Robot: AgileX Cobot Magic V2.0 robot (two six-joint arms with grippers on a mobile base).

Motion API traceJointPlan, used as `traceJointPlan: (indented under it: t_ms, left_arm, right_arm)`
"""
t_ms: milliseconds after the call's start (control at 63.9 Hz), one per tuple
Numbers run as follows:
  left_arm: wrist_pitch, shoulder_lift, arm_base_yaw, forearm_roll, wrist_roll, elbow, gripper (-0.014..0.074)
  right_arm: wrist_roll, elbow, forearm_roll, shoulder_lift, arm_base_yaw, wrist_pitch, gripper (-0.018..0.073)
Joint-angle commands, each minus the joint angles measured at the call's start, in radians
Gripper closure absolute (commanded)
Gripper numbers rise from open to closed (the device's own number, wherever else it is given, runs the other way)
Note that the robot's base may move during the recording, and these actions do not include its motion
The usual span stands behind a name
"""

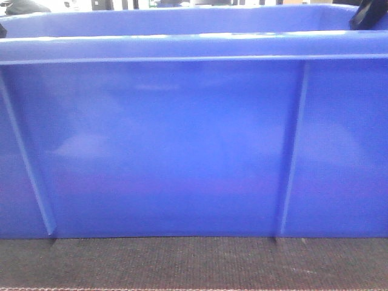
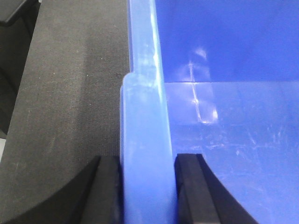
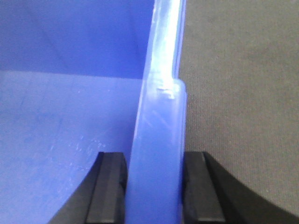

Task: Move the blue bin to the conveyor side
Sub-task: 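Lower the blue bin onto the dark conveyor belt with both grippers, then open both grippers and lift them off the bin rim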

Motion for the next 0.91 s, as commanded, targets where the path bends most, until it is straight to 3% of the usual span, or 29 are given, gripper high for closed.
traceJointPlan:
  t_ms: [0,250,297,454,579,782,892]
  left_arm:
    - [-0.107,-0.009,-0.003,-0.005,0.009,-0.024,0.0615]
    - [-0.134,-0.009,-0.003,-0.005,0.009,-0.024,0.0585]
    - [-0.134,-0.009,-0.003,-0.005,0.009,-0.024,0.0542]
    - [-0.13,-0.009,-0.003,-0.005,0.009,-0.024,0.0279]
    - [-0.145,-0.009,-0.003,-0.005,0.009,-0.024,0.0161]
    - [-0.16,-0.046,-0.003,-0.005,0.009,-0.043,0.0158]
    - [-0.16,-0.114,-0.003,-0.005,0.009,-0.063,0.0279]
  right_arm:
    - [-0.027,-0.024,-0.007,-0.001,0.004,-0.122,0.064]
    - [-0.027,-0.024,-0.007,0.007,0.004,-0.149,0.0621]
    - [-0.027,-0.024,-0.007,0.007,0.004,-0.151,0.0546]
    - [-0.027,-0.024,-0.007,0.007,0.004,-0.151,0.0225]
    - [-0.027,-0.024,-0.007,0.005,0.004,-0.154,0.0128]
    - [-0.027,-0.082,-0.007,-0.029,0.004,-0.102,0.0125]
    - [-0.027,-0.152,-0.007,-0.062,0.004,-0.04,0.0161]
